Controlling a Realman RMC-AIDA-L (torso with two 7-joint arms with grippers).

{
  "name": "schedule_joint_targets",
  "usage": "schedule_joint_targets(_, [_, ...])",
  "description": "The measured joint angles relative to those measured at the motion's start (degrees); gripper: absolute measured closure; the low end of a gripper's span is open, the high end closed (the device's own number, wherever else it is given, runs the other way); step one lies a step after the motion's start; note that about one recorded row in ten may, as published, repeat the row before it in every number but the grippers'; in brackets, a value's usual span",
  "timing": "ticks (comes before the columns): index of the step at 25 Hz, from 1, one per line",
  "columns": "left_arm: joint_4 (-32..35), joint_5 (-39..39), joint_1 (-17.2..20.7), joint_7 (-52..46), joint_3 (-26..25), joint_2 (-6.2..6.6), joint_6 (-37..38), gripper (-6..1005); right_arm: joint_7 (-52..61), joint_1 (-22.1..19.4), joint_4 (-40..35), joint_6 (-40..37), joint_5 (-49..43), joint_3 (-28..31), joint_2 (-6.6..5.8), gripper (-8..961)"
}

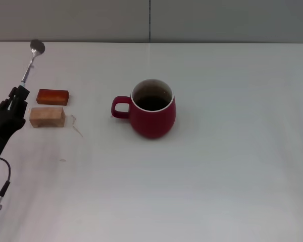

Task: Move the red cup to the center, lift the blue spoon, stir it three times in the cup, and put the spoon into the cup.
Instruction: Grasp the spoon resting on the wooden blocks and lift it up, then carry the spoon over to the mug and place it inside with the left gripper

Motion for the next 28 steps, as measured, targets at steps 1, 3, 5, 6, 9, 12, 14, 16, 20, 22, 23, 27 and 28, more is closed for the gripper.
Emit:
schedule_joint_targets(1, [1.63,0.65,0.04,-2.81,0.01,0.03,0.54,862,0.0,0.0,0.03,0.06,0.01,0.0,0.03,270])
schedule_joint_targets(3, [5.51,2.41,0.06,-9.06,0.05,0.05,1.51,862,0.0,0.01,0.12,0.13,0.02,0.02,0.08,270])
schedule_joint_targets(5, [9.44,4.23,-0.1,-14.53,0.09,0.1,2.25,862,0.0,0.02,0.17,0.17,0.02,0.02,0.1,270])
schedule_joint_targets(6, [11.59,4.92,-0.28,-16.9,0.13,0.16,2.65,862,0.0,0.03,0.2,0.18,0.02,0.02,0.1,270])
schedule_joint_targets(9, [17.45,6.16,-0.79,-22.65,0.87,0.31,4.21,862,0.0,0.04,0.31,0.2,0.02,0.02,0.16,270])
schedule_joint_targets(12, [25.45,6.4,-2.02,-28.6,4.52,1.01,7.48,862,0.0,-0.03,0.36,0.23,0.08,0.08,0.24,270])
schedule_joint_targets(14, [27.35,6.39,-2.49,-29.45,5.75,1.41,8.31,862,0.0,-0.09,0.39,0.23,0.09,0.09,0.26,270])
schedule_joint_targets(16, [30.25,6.41,-3.43,-30.75,7.69,2.22,9.86,862,0.0,-0.33,0.44,0.23,0.1,0.1,0.29,270])
schedule_joint_targets(20, [35.18,6.42,-5.17,-33.29,10.86,4.43,12.63,862,0.0,-1.24,0.88,0.01,0.11,0.11,0.35,270])
schedule_joint_targets(22, [38.56,6.42,-6.35,-35.78,11.87,5.91,14.88,862,0.0,-2.19,1.73,-0.14,0.11,0.26,0.36,270])
schedule_joint_targets(23, [38.56,6.42,-6.35,-35.78,11.87,5.91,14.88,862,0.0,-2.19,1.73,-0.14,0.11,0.26,0.36,270])
schedule_joint_targets(27, [44.7,6.42,-8.33,-39.55,14.12,7.37,18.01,862,0.0,-2.98,1.88,-0.17,0.11,0.9,0.35,271])
schedule_joint_targets(28, [44.7,6.42,-8.33,-39.55,14.12,7.37,18.01,862,0.0,-2.98,1.88,-0.17,0.11,0.9,0.35,271])
